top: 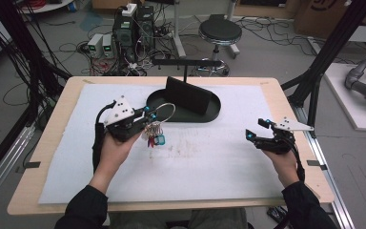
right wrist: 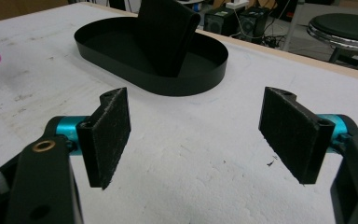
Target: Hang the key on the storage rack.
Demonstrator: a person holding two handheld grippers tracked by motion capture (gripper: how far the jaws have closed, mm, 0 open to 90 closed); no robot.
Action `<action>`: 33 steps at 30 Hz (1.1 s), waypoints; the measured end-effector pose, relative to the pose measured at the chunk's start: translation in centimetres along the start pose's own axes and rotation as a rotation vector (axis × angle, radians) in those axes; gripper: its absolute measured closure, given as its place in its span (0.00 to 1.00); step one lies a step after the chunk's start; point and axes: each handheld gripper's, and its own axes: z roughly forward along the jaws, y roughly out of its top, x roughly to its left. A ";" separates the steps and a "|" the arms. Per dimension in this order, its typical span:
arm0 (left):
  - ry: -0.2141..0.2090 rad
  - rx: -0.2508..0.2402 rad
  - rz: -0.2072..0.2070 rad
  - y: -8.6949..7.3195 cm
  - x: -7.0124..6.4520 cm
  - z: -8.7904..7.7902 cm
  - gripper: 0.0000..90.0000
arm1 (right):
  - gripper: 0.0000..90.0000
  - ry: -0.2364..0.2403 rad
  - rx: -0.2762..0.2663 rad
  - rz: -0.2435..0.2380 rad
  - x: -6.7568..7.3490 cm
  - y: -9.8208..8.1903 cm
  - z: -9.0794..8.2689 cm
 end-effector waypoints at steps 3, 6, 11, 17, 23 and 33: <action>0.010 -0.007 -0.007 0.3 0.4 0.2 0.96 | 0.28 0.000 0.000 -0.003 0.0 0.0 0.0; 0.020 -0.021 -0.010 0.7 0.8 0.4 0.96 | 0.28 0.001 0.001 -0.002 0.0 0.0 0.1; 0.031 -0.026 -0.012 1.3 1.5 0.8 0.96 | 0.28 0.002 0.001 0.002 0.0 0.0 0.1; 0.044 -0.038 -0.020 2.0 2.2 1.3 0.96 | 0.28 0.004 0.004 -0.001 0.0 0.0 0.2; 0.061 -0.042 -0.018 2.6 2.9 1.8 0.96 | 0.28 0.004 0.001 -0.004 0.0 0.0 0.2; 0.082 -0.061 -0.030 3.6 4.1 2.8 0.96 | 0.28 0.003 -0.001 -0.001 -0.1 0.0 0.2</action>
